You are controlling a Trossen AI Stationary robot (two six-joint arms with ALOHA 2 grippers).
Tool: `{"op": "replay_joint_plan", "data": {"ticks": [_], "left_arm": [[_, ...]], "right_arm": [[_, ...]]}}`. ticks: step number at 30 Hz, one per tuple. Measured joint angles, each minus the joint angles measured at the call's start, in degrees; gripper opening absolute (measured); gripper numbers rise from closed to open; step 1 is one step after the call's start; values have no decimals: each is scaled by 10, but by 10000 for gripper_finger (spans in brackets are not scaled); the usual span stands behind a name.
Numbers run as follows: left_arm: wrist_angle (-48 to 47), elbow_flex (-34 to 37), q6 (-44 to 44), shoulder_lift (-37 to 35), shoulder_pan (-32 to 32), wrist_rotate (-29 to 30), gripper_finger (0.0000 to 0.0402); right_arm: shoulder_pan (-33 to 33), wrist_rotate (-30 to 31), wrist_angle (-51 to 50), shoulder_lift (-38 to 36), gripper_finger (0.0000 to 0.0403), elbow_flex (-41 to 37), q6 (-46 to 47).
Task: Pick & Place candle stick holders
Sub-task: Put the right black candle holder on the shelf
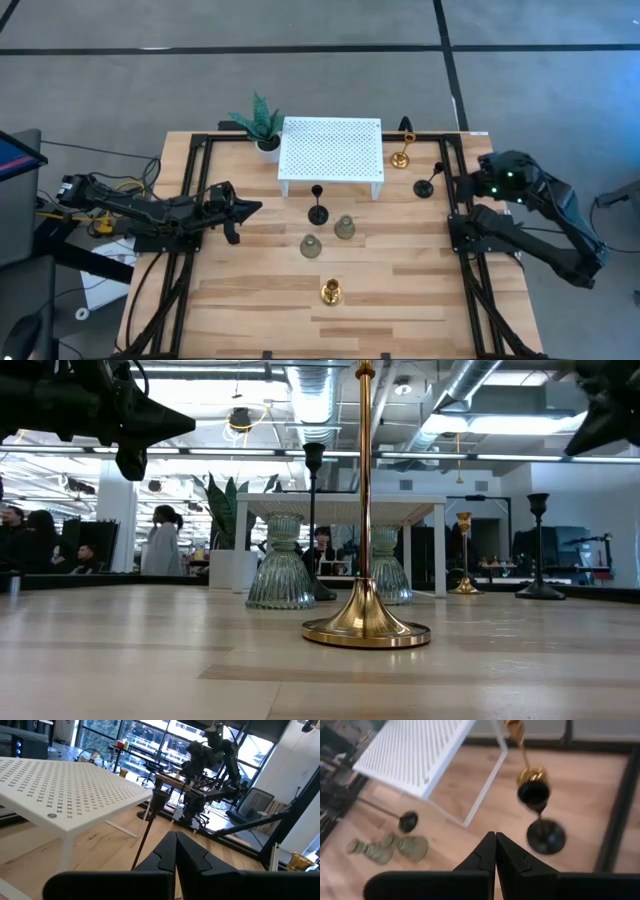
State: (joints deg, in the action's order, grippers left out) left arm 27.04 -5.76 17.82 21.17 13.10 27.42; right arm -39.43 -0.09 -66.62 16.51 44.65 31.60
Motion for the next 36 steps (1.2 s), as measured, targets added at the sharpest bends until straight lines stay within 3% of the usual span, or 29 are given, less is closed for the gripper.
{"op": "replay_joint_plan", "data": {"ticks": [5,16,27,36], "left_arm": [[0,0,0,0,0,0,5],[0,0,0,0,0,0,5],[-1,0,0,0,0,0,5],[-1,0,0,0,0,5,5]], "right_arm": [[1,-27,-18,0,0,-15,6],[1,-29,-81,0,0,-30,-1],[1,-9,31,4,0,-122,-22],[1,16,42,31,0,-131,53]]}}
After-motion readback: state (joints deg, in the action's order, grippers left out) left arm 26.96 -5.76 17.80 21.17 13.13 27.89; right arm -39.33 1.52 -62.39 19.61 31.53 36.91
